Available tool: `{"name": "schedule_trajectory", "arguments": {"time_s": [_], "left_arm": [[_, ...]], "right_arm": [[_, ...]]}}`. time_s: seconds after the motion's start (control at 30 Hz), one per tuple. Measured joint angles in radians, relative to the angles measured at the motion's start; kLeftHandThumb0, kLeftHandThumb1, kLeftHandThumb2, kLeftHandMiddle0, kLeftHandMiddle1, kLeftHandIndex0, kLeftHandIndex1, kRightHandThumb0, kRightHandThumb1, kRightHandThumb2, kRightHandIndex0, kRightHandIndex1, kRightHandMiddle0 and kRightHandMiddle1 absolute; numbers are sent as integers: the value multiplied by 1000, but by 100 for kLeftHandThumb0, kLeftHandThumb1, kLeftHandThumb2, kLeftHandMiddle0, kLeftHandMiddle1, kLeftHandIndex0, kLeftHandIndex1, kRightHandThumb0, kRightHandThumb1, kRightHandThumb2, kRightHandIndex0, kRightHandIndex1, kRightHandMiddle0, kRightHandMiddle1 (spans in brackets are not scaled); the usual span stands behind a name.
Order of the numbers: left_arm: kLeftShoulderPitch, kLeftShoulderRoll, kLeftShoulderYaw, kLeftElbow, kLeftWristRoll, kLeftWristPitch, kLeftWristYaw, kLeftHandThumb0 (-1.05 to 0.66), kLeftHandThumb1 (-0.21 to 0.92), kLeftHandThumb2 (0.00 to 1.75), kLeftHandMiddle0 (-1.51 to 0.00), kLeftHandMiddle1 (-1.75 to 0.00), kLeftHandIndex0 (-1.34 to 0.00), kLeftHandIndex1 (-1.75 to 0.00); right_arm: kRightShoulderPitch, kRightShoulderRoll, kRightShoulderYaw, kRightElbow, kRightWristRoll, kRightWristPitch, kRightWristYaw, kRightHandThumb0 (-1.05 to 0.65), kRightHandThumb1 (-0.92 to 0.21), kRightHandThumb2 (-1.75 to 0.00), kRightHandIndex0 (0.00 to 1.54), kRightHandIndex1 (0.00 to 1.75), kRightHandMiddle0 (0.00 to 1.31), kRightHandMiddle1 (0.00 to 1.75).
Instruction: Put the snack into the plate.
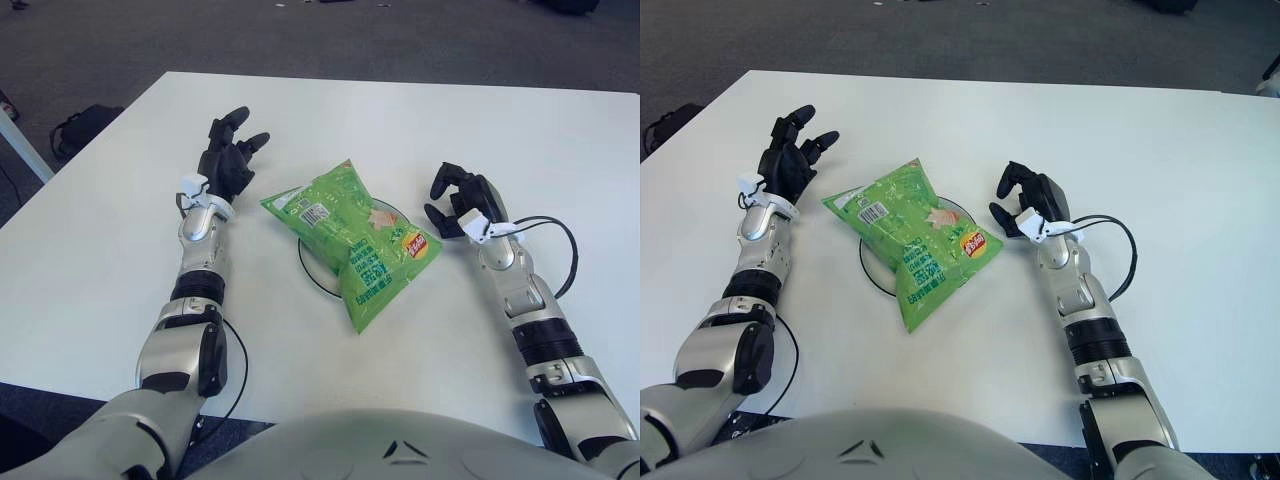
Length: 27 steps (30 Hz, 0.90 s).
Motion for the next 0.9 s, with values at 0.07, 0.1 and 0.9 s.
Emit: {"name": "schedule_trajectory", "arguments": {"time_s": [0.07,0.1,0.9], "left_arm": [[2,11,-10,14,25,-4,25,-60,92,85,-91,-173,-61,-174],[3,17,-16,22,37,-4,34,-58,92,83,-100,-174,-70,-174],[14,92,-97,88,127,29,86,-51,82,83,-141,-175,-117,-175]], "right_arm": [[0,0,1,0,-1,0,0,-51,-25,-140,130,175,67,175],[0,0,1,0,-1,0,0,-51,-25,-140,130,175,67,175],[15,-19,9,-7,-2,-9,0,-52,-24,-141,130,175,68,175]]}}
